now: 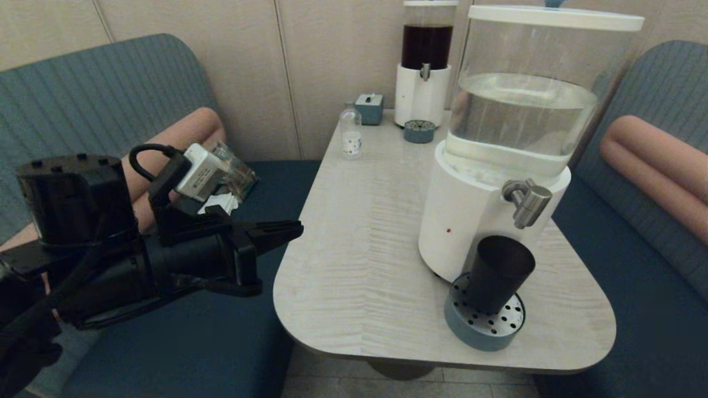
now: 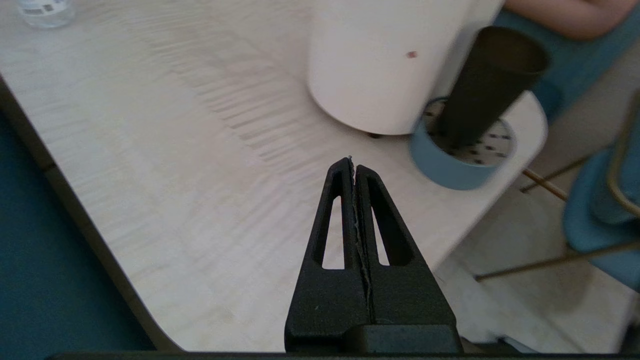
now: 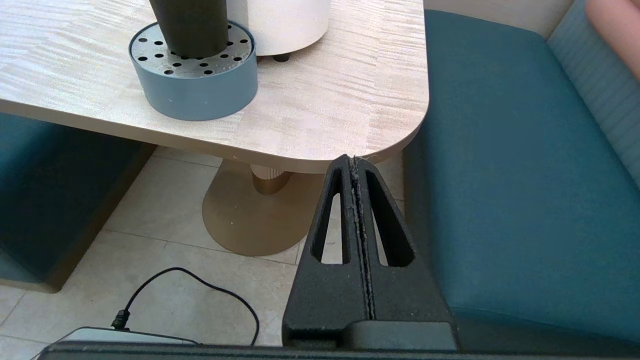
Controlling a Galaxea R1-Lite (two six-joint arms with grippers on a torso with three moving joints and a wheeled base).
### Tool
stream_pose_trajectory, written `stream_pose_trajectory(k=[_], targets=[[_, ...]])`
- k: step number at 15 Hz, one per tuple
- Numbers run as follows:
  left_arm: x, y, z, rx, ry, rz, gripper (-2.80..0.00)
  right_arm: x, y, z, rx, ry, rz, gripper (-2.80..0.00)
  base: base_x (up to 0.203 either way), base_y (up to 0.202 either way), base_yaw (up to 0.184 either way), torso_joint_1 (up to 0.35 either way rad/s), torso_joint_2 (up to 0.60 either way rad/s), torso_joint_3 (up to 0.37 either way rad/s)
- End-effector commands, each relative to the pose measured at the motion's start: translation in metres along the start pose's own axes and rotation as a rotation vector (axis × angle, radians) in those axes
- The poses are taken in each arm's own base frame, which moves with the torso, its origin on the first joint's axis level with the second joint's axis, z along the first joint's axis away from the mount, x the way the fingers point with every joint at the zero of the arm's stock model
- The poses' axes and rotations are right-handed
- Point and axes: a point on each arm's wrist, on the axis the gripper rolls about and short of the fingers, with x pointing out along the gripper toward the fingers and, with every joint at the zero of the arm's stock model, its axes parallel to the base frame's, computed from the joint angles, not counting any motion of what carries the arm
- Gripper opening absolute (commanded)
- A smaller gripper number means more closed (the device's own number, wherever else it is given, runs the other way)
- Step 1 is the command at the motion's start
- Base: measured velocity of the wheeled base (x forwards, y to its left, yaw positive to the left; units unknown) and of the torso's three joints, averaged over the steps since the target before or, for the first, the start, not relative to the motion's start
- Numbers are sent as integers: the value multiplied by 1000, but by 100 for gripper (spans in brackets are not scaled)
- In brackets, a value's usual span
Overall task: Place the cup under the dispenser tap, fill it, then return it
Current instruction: Place the cup next to the water dispenser
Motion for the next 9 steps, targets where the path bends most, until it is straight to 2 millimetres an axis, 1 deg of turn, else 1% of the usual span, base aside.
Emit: stream_pose_trajectory(k=[1,3,5,7,9], targets=[[21,13,-28,-27,54,34,-280,0,0,0,-1,-1,1,-280,0,0,0,0,0,0],[31,19,-55,-36,86,76,-280,0,0,0,-1,-1,1,-280,0,0,0,0,0,0],[34,19,-65,-31,52,77,-280,0,0,0,-1,-1,1,-280,0,0,0,0,0,0],[39,21,-71,-17,2,43,-280,0,0,0,-1,-1,1,-280,0,0,0,0,0,0],[51,25,-84,9,-63,35,-280,0,0,0,-1,-1,1,-280,0,0,0,0,0,0]])
